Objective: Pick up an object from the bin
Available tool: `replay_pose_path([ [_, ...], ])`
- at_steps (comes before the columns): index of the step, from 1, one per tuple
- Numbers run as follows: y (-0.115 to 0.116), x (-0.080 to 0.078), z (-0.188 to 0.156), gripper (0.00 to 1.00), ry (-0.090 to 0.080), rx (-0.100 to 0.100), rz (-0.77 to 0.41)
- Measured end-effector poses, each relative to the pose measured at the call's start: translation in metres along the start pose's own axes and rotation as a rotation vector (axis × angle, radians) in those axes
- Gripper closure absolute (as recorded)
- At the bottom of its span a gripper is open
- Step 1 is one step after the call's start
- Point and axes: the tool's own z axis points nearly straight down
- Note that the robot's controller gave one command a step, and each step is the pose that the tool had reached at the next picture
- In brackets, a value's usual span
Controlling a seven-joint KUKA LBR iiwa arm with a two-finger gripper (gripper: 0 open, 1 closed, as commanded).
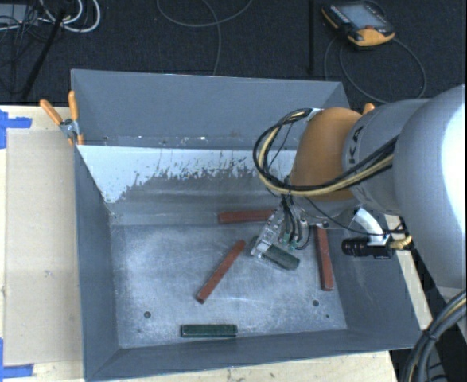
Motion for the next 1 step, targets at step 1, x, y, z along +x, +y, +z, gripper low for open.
replay_pose_path([
  [1, 0.0005, -0.0011, -0.013, 1.0, -0.002, -0.002, 0.0],
])
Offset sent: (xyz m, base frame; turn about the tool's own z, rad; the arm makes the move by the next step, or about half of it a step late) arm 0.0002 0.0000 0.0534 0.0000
